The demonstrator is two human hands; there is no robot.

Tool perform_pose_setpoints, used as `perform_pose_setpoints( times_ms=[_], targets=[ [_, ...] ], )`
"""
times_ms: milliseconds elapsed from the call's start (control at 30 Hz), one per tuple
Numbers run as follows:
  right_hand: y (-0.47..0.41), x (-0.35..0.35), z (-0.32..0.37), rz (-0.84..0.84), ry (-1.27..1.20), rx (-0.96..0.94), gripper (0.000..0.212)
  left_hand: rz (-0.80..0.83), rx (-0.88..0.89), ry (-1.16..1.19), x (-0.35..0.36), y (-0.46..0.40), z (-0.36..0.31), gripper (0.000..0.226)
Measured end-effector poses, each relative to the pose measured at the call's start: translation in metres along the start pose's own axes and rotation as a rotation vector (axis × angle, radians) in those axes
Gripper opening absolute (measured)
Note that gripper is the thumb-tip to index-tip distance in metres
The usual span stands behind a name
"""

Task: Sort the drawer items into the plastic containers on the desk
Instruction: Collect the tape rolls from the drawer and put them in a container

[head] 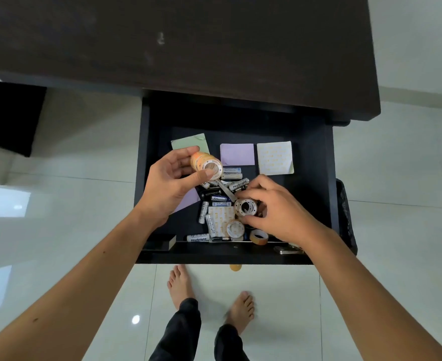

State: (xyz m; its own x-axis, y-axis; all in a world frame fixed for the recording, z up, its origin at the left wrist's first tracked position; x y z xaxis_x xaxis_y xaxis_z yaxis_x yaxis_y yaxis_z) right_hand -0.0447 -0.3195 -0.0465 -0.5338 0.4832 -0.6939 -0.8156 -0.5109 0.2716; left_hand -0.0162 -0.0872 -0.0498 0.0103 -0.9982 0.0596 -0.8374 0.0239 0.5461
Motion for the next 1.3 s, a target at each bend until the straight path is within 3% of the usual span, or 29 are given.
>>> perform_pose_setpoints(
  times_ms=[133, 267, 367, 567, 700, 867, 1300],
  targets=[
    [-0.004, 0.006, -0.001, 0.077, 0.051, -0.030, 0.054, -0.018, -0.003, 0.012, -0.003, 0.008, 0.004, 0.068],
    [-0.007, 0.005, -0.002, 0.053, 0.011, -0.052, 0.038, -0.045, -0.002, 0.019, -0.006, 0.016, 0.007, 0.069],
    [-0.008, 0.003, -0.004, 0.071, -0.022, -0.054, 0.037, -0.058, -0.002, 0.020, -0.008, 0.021, 0.008, 0.069],
    [-0.005, 0.001, -0.004, 0.113, -0.251, -0.074, 0.032, -0.067, 0.005, 0.016, -0.005, 0.033, 0.007, 0.069],
    [0.001, 0.000, 0.005, 0.241, -0.373, -0.060, 0.038, -0.073, 0.008, 0.000, -0.003, 0.039, 0.007, 0.067],
    [0.001, 0.010, 0.011, 0.434, -0.163, -0.085, 0.036, -0.082, 0.008, -0.010, -0.001, 0.045, 0.008, 0.069],
    [0.001, 0.018, 0.010, 0.359, -0.084, -0.154, 0.024, -0.107, 0.010, -0.007, -0.002, 0.051, 0.009, 0.069]
  ],
)
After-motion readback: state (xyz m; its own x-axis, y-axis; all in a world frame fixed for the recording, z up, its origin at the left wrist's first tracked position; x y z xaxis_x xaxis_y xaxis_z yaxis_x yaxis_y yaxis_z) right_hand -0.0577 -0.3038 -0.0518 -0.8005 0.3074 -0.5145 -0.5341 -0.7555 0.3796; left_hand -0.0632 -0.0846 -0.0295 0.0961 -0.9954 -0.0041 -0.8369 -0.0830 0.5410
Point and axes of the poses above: each hand's wrist, its own y-axis away from the middle knuckle, its own x-axis out of the palm, z = x × y, the point moved 5 cm from there along -y, towards the middle knuckle, and after that the axes turned 10 degrees about -x, right-handed, at the moved point
